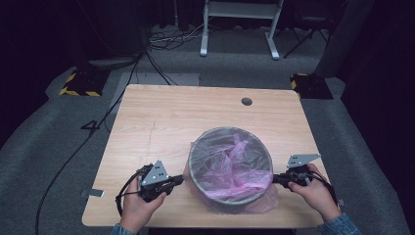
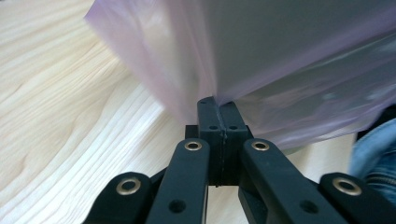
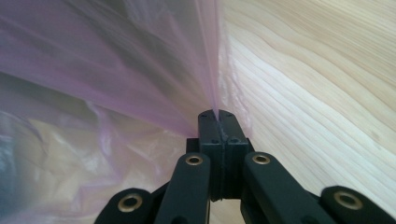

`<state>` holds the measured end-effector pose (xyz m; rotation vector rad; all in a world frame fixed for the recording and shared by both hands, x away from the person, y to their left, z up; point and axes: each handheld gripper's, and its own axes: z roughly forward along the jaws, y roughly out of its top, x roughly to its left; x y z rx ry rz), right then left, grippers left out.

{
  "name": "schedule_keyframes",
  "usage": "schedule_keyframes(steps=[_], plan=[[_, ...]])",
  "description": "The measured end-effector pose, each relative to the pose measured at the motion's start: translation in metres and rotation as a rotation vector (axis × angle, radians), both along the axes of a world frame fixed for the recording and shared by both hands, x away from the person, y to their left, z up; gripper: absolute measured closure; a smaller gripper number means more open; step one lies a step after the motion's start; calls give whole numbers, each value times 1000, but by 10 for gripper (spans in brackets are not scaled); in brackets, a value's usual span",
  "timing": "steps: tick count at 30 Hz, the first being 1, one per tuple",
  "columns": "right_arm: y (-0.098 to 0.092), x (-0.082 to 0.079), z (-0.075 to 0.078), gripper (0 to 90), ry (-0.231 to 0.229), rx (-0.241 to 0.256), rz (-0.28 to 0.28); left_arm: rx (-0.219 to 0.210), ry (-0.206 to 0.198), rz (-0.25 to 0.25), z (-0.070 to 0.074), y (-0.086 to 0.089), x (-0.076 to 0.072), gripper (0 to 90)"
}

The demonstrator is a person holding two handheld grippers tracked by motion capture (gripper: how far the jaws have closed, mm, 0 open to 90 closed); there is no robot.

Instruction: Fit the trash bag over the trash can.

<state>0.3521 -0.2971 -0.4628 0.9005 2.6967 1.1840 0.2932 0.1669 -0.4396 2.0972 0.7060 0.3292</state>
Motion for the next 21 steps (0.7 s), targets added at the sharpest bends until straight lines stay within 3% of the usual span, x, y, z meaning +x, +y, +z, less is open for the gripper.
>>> schedule_keyframes(steps=[2,4,6,7,9,12,15,18,21], plan=[[-3,1,-5,900,7,-55,-31,26,15,24,-7,4,3,900],[-5,-1,-9,900,33,-63,-35,1,30,25,-11,8,3,900],[-7,-4,-8,896,16,-49,-31,-56,16,24,-10,14,-1,900],[-10,-7,-4,788,-20,-30,-34,-76,18,23,-8,16,-2,899],[-16,-12,6,557,-97,31,-48,-100,-2,27,-3,16,-6,694],[-24,-21,25,357,-174,98,-56,-114,-33,-5,6,14,-13,436],[-24,-35,40,299,-216,125,-4,-126,-63,-56,16,8,-20,307],[-10,-46,47,295,-233,110,76,-127,-69,-80,21,1,-19,265],[8,-48,51,328,-270,87,118,-113,-81,-81,24,-9,-9,243]])
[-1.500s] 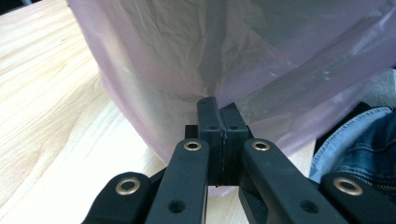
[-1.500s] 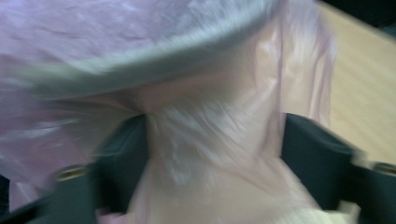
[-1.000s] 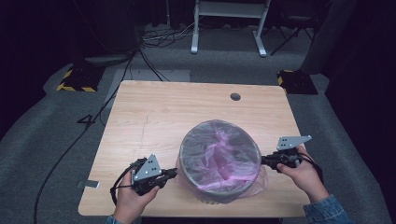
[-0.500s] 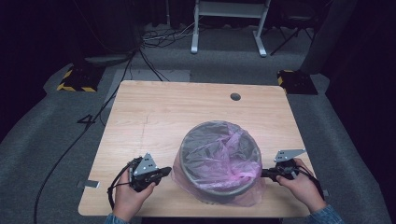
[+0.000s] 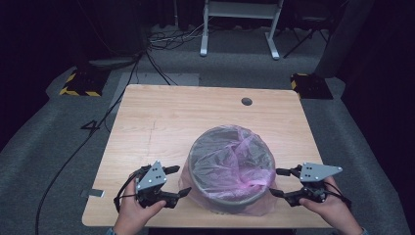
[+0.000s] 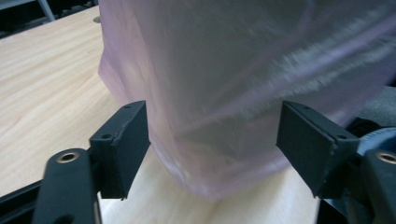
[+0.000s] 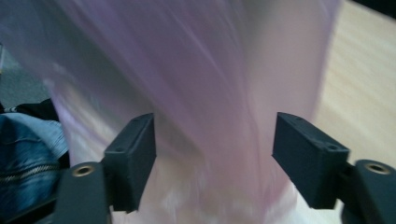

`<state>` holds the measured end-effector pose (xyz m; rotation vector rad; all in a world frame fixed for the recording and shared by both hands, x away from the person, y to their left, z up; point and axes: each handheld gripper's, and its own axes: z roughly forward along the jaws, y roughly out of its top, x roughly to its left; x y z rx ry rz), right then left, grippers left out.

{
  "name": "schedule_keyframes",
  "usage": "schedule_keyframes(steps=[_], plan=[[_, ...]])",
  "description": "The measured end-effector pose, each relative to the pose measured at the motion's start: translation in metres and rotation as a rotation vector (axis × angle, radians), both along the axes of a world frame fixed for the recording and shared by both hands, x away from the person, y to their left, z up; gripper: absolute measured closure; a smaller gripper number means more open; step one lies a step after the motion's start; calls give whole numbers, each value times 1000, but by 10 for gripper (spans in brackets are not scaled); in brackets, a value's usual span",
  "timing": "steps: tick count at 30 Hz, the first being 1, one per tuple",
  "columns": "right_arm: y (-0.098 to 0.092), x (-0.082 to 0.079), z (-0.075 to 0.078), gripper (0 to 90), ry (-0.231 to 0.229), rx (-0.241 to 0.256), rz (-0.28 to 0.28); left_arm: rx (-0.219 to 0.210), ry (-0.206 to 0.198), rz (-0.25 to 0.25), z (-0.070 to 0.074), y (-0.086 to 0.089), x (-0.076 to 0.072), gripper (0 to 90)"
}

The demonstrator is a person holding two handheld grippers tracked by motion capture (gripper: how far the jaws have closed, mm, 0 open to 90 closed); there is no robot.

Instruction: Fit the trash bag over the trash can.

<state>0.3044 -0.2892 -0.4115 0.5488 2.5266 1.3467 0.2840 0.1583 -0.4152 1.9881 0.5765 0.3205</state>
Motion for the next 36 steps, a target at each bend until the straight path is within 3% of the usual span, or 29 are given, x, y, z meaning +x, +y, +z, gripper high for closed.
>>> schedule_keyframes(steps=[2,3,4,5,7,8,11,15,20,23,26,30,33,34,35,36], plan=[[8,4,4,377,-22,5,1,-15,10,-17,2,-4,5,266],[10,7,7,440,-28,13,-2,-10,24,-49,4,-4,6,349],[11,9,10,515,-26,29,3,-13,23,-74,4,-4,6,503],[12,10,12,578,-22,41,7,-12,25,-85,6,-5,6,597],[13,13,18,722,-20,57,2,2,18,-87,7,-4,5,848],[13,14,21,782,-20,68,-1,7,31,-76,7,-3,5,900],[12,17,28,876,-16,98,-18,22,49,-39,2,0,9,900],[15,26,27,900,1,100,-42,65,99,10,-15,4,15,900],[19,47,1,900,77,42,-75,118,122,14,-27,1,15,900],[15,57,-19,900,132,35,-107,129,124,29,-30,2,17,900],[10,63,-36,900,182,11,-128,132,151,45,-36,5,21,900],[7,57,-55,900,235,-97,-122,201,172,51,-45,6,21,900],[-2,46,-56,900,237,-120,-120,251,178,65,-47,12,14,900],[-7,43,-55,900,238,-117,-133,241,182,60,-48,15,13,900],[-11,41,-53,850,230,-114,-137,229,182,60,-47,18,11,900],[-15,39,-50,716,218,-118,-143,215,165,77,-46,20,10,824]])
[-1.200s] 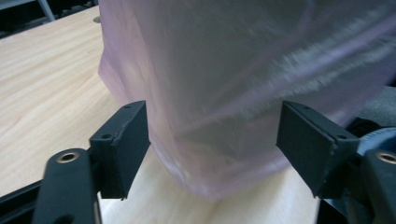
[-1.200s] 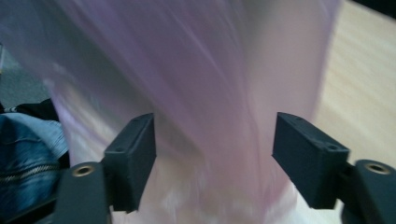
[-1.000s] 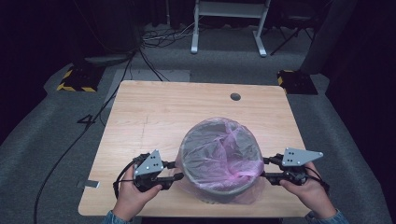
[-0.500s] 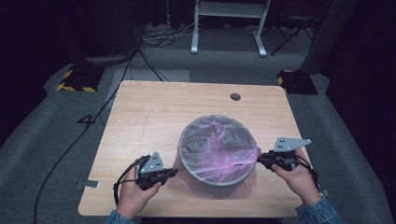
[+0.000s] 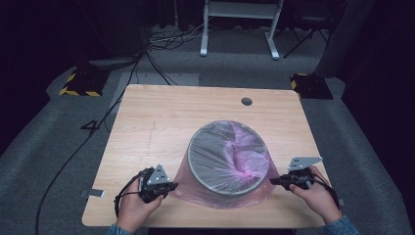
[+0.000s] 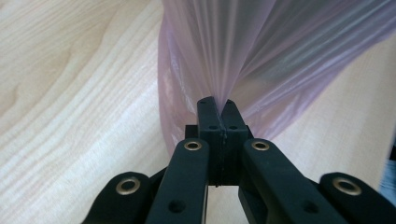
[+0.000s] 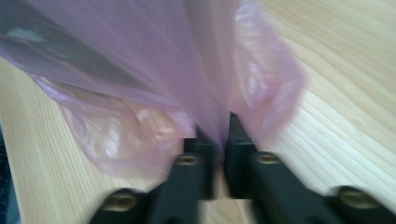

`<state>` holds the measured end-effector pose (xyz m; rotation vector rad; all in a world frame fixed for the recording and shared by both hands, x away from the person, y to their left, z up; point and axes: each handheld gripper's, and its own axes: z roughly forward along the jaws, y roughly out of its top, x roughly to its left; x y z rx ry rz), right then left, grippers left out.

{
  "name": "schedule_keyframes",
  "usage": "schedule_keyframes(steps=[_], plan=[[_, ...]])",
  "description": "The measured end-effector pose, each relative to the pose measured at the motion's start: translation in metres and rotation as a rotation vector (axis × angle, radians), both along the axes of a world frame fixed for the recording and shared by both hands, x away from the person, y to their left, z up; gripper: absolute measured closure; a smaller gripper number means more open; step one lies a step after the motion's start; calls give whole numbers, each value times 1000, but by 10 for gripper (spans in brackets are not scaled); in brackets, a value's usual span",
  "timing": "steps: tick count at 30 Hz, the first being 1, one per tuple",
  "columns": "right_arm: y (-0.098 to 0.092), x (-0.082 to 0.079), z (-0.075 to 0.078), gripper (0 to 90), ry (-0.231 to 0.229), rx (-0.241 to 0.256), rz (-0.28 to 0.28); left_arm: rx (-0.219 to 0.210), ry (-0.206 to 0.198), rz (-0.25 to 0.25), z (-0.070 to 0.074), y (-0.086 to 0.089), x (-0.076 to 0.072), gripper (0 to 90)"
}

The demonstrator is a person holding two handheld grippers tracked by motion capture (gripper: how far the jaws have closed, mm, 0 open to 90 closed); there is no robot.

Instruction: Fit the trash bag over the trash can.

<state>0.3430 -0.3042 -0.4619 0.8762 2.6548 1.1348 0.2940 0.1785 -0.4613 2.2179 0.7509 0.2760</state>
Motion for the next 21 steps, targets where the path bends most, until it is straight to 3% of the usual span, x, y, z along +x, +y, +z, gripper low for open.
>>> schedule_keyframes(steps=[2,4,5,7,9,10,12,14,17,19,21], plan=[[-5,-5,8,456,-66,27,-14,-67,-55,6,6,4,-4,555],[-7,-13,22,352,-119,87,17,-151,-75,-22,17,5,-8,358],[-5,-17,29,339,-141,113,40,-182,-89,-39,23,3,-9,306],[3,-22,44,350,-186,140,76,-194,-124,-58,35,-5,-8,269],[13,-23,58,477,-222,135,91,-190,-149,-59,45,-15,-3,267],[18,-22,63,579,-228,138,107,-189,-148,-61,48,-18,0,302],[25,-19,71,763,-225,139,117,-167,-138,-107,51,-22,6,624],[27,-14,74,889,-207,152,110,-135,-106,-86,49,-24,10,900],[26,-6,70,900,-177,204,84,-114,-36,-69,34,-22,17,900],[25,-2,64,900,-168,202,64,-70,-4,-47,21,-21,19,900],[26,2,57,900,-158,182,54,-88,30,-43,9,-19,21,900]])
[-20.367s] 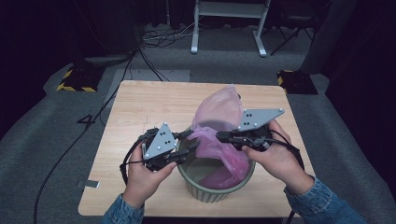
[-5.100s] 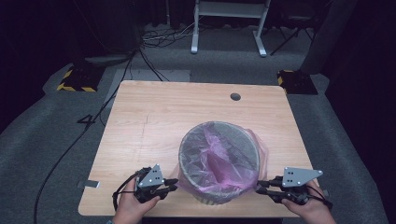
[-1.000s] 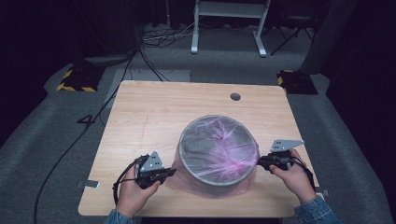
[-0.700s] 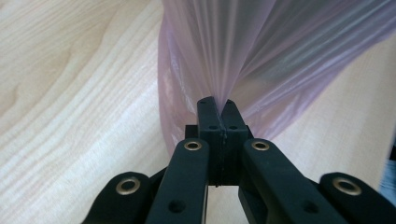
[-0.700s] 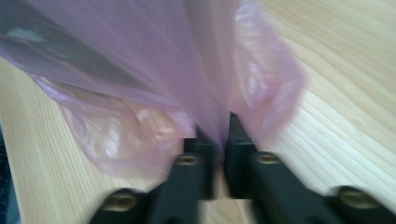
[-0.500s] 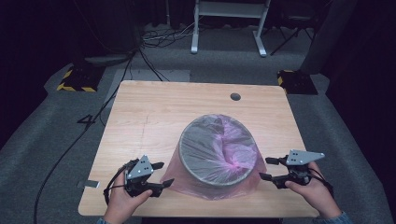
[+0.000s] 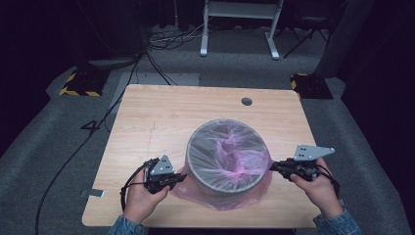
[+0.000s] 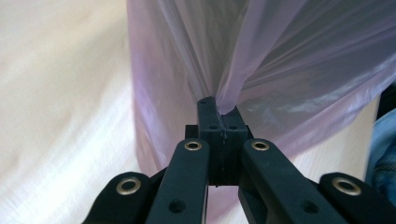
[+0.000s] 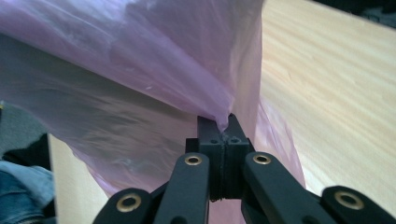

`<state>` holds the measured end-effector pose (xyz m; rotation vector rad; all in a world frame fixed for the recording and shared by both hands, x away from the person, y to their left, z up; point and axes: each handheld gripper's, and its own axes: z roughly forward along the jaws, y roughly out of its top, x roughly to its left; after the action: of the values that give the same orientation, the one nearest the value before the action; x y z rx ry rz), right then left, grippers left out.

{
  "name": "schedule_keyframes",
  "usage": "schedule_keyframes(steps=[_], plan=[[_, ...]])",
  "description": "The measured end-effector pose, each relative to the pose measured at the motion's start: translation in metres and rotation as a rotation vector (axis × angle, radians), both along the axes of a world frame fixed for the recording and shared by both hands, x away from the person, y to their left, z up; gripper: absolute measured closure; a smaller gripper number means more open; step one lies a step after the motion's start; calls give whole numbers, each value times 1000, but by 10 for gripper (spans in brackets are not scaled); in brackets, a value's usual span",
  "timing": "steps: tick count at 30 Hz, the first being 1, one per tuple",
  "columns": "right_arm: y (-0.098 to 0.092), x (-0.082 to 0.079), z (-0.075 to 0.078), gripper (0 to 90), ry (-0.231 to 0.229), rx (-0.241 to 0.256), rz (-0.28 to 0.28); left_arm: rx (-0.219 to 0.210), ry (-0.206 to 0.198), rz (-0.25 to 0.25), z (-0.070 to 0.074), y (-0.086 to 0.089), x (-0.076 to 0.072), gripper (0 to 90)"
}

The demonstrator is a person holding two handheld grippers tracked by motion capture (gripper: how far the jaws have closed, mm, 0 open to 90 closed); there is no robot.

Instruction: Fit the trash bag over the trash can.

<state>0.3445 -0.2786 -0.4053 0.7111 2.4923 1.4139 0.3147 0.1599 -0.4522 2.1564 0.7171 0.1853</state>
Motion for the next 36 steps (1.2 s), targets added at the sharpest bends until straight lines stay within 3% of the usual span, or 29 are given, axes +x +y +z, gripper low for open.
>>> schedule_keyframes(steps=[3,6,9,11,12,13,14,15,18,23,28,33,36], plan=[[2,6,-18,900,45,-55,-13,-1,12,-1,-7,1,0,900],[4,11,-46,900,85,-193,-37,11,5,-4,-7,-2,0,900],[-3,10,-66,900,158,-153,-37,24,8,-15,-9,-4,-2,900],[-8,7,-66,900,165,-139,-41,25,-1,-11,-7,-1,-4,900],[-10,5,-64,894,157,-147,-42,24,-12,-3,-6,1,-5,900],[-13,4,-60,768,142,-158,-39,15,-31,22,-4,2,-6,825],[-15,3,-56,584,112,-155,-47,-8,-59,49,-3,4,-9,662],[-18,2,-51,460,79,-142,-47,-41,-76,63,-2,7,-11,556],[-27,-6,-32,354,45,-92,-27,-98,-111,79,5,16,-18,416],[-33,-14,-2,288,5,-48,-38,-109,-165,116,16,27,-24,334],[-30,-15,27,262,-21,0,-70,-111,-190,170,20,35,-26,300],[-20,-11,57,252,-50,32,-72,-68,-174,221,17,43,-26,291],[-11,-8,73,243,-77,23,-65,-44,-156,245,14,48,-27,285]])
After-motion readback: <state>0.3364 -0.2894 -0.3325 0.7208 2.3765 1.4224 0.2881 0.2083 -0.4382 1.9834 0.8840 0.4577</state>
